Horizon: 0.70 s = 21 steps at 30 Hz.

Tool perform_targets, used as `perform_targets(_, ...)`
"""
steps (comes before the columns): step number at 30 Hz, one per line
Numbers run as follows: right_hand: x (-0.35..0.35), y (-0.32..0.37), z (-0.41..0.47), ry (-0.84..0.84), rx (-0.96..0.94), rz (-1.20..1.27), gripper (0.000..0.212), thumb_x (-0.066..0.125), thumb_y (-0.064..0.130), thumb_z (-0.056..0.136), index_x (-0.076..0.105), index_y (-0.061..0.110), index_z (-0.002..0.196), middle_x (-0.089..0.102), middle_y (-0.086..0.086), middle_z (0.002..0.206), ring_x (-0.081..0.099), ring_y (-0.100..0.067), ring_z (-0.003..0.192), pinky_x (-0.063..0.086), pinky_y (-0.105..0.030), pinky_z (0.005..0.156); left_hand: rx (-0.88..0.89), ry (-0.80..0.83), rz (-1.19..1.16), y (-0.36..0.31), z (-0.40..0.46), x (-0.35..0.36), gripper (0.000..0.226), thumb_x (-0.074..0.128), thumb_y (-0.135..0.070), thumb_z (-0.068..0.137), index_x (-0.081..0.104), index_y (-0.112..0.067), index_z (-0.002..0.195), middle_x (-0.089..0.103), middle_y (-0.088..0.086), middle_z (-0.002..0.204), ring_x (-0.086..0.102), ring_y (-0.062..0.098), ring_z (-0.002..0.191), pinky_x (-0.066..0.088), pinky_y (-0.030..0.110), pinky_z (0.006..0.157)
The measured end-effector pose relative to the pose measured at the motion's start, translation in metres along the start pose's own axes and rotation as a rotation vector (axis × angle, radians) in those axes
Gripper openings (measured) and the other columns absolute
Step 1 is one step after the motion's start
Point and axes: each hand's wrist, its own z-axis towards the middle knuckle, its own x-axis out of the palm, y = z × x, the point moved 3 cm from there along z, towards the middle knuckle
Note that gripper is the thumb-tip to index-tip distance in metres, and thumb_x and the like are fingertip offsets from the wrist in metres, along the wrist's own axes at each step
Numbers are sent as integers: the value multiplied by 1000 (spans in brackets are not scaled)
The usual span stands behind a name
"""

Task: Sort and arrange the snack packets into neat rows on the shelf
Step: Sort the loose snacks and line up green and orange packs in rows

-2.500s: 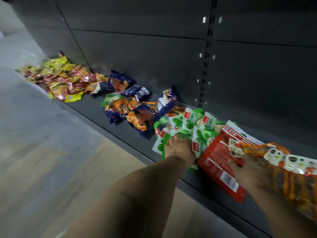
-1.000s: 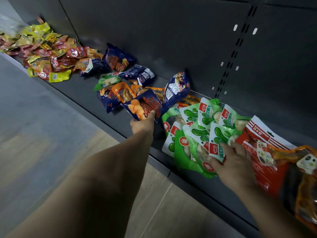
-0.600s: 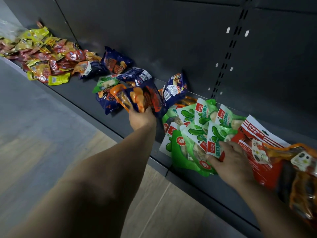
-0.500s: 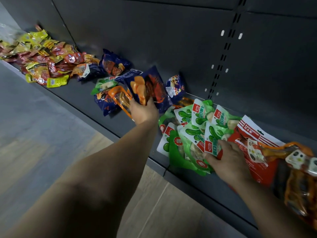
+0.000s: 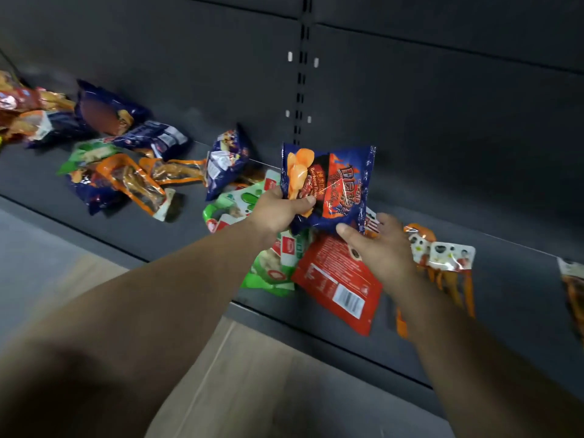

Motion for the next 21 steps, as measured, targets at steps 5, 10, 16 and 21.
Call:
perform_targets(5, -25, -9, -3, 58, 13, 250, 44, 80, 39, 72, 63, 23, 108, 71, 2, 98, 69, -13, 83, 55, -29, 70, -127, 224, -57, 6, -12, 45, 23, 63, -12, 90, 62, -7, 112, 71, 10, 104, 69, 24, 90, 57, 36, 80)
perform_targets(10, -52, -17, -5, 145, 44, 435, 19, 73, 17, 81, 63, 23, 97, 71, 3, 94, 69, -5, 76, 53, -16, 59, -220, 394, 17, 16, -20, 72, 28, 68, -16, 84, 62, -16, 111, 71, 3, 103, 68, 17, 89, 56, 30, 70)
perform_targets(16, -86, -45, -4, 89, 93, 373, 16, 74, 18, 81, 62, 23, 92, 70, 2, 92, 68, -14, 79, 56, -25, 66, -211, 460, 198, 33, -27, 100, 37, 70, -9, 79, 60, -9, 115, 70, 9, 107, 67, 26, 95, 53, 38, 86)
perform_targets(21, -111, -68, -6, 150, 141, 296, 17, 75, 20, 80, 62, 24, 91, 71, -3, 100, 70, -17, 84, 58, -31, 73, -205, 545, 379, 43, -36, 120, 16, 68, -8, 84, 61, -18, 94, 68, -4, 85, 60, 11, 78, 43, 24, 67)
